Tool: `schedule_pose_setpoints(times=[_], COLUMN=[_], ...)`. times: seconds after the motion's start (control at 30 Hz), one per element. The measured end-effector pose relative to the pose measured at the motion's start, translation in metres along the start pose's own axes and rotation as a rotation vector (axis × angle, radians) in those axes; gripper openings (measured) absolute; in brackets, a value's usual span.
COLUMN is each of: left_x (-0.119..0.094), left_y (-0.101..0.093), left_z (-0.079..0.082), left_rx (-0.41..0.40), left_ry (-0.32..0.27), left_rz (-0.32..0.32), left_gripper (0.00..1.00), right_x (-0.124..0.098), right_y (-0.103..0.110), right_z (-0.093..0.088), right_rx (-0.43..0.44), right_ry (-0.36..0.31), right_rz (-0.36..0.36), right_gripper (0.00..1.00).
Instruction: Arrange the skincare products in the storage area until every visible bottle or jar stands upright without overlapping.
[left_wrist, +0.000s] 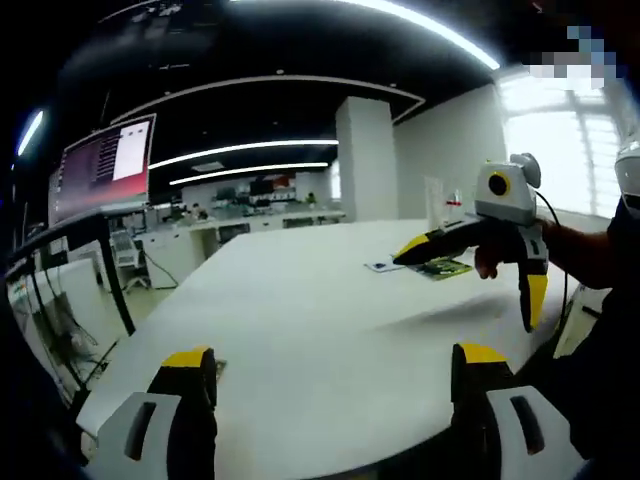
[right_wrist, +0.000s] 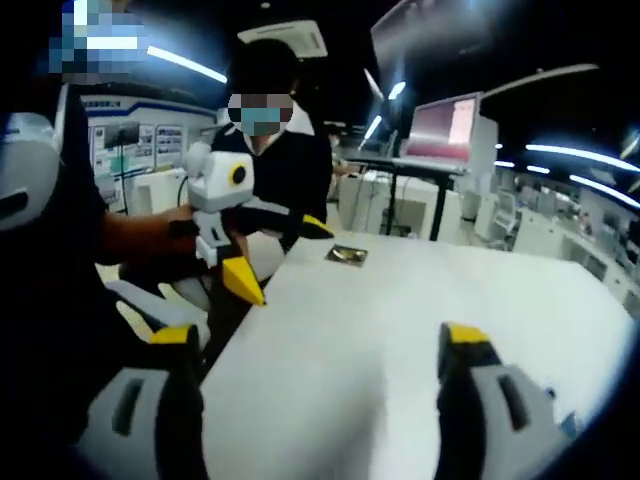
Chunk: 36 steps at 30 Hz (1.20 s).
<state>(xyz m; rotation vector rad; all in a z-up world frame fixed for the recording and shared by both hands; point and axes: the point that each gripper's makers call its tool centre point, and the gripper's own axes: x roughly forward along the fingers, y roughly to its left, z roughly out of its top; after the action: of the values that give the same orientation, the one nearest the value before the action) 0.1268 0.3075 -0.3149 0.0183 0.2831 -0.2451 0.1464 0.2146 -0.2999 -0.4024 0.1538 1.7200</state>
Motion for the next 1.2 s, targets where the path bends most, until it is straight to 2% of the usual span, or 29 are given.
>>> schedule_pose_setpoints(times=[0.2,0.33,0.47,0.8,1.07,1.2], left_x=[-0.010,-0.017,-0.024,-0.030,-0.023,-0.020], left_y=[0.022,0.039,0.054,0.076,0.073,0.077], left_z=[0.000,-0.007,-0.010,-0.018,-0.031,-0.029], left_rx=[-0.004,-0.020,-0.047,-0.136,-0.165,-0.172], left_ry=[0.016,0.051,0.057,0.056,0.117,0.120], left_rz=[0.059,0.094,0.119,0.128,0.073,0.062], left_gripper=[1.00,1.00,1.00,0.98,0.93,0.92], right_x=[0.016,0.025,0.036,0.062,0.082,0.091], right_y=[0.003,0.003,0.002,0.001,0.005,0.007], right_z=[0.005,0.010,0.013,0.015,0.016,0.015], right_rx=[-0.041,-0.055,-0.050,-0.040,-0.028,-0.016], right_ry=[0.023,0.025,0.017,0.022,0.028,0.030], right_rz=[0.026,0.042,0.054,0.087,0.127,0.153], right_gripper=[0.98,0.96,0.94,0.89,0.87,0.86])
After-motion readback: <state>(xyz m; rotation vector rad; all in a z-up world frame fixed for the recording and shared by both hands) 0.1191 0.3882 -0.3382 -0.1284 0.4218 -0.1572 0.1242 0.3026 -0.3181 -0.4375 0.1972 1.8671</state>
